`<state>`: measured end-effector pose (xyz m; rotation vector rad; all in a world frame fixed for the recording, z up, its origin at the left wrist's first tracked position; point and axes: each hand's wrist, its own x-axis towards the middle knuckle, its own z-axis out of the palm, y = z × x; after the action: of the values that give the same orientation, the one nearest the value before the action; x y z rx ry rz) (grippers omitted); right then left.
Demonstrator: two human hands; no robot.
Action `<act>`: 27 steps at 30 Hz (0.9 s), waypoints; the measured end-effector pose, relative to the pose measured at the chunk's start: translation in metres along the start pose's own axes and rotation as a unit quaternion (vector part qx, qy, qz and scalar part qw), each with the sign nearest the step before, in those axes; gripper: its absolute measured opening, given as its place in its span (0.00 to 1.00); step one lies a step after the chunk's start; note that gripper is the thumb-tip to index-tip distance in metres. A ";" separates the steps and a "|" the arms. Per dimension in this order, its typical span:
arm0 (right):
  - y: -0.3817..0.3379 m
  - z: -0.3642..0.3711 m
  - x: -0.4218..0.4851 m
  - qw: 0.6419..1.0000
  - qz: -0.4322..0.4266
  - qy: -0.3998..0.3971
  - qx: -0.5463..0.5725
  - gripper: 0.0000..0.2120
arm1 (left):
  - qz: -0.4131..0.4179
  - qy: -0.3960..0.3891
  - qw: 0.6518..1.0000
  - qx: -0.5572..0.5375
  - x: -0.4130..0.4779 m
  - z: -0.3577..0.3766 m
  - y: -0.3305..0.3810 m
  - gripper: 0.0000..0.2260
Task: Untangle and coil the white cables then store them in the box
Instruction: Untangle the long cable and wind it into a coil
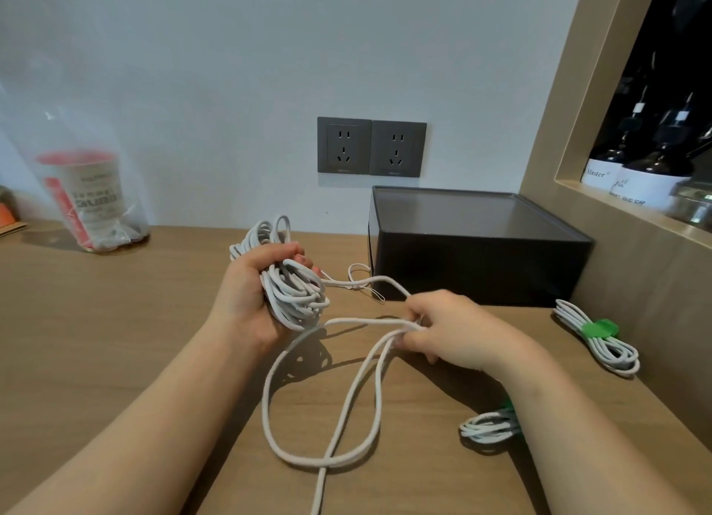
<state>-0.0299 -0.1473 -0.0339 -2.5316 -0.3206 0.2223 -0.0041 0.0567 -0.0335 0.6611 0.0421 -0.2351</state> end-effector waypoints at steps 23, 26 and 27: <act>-0.045 -0.063 0.007 0.947 0.013 0.304 -0.108 0.10 | 0.039 -0.044 0.998 -0.007 -0.007 0.022 0.008 0.01; -0.048 -0.080 0.009 0.968 0.018 0.248 -0.040 0.20 | 0.053 -0.040 0.998 -0.015 -0.004 0.040 0.015 0.02; -0.046 -0.085 0.010 0.972 0.022 0.236 -0.010 0.21 | 0.057 -0.039 0.998 -0.009 -0.003 0.045 0.017 0.04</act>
<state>-0.0098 -0.1512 0.0608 -2.5149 -0.0782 -0.3657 -0.0050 0.0428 0.0125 0.6347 -0.0679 -0.1498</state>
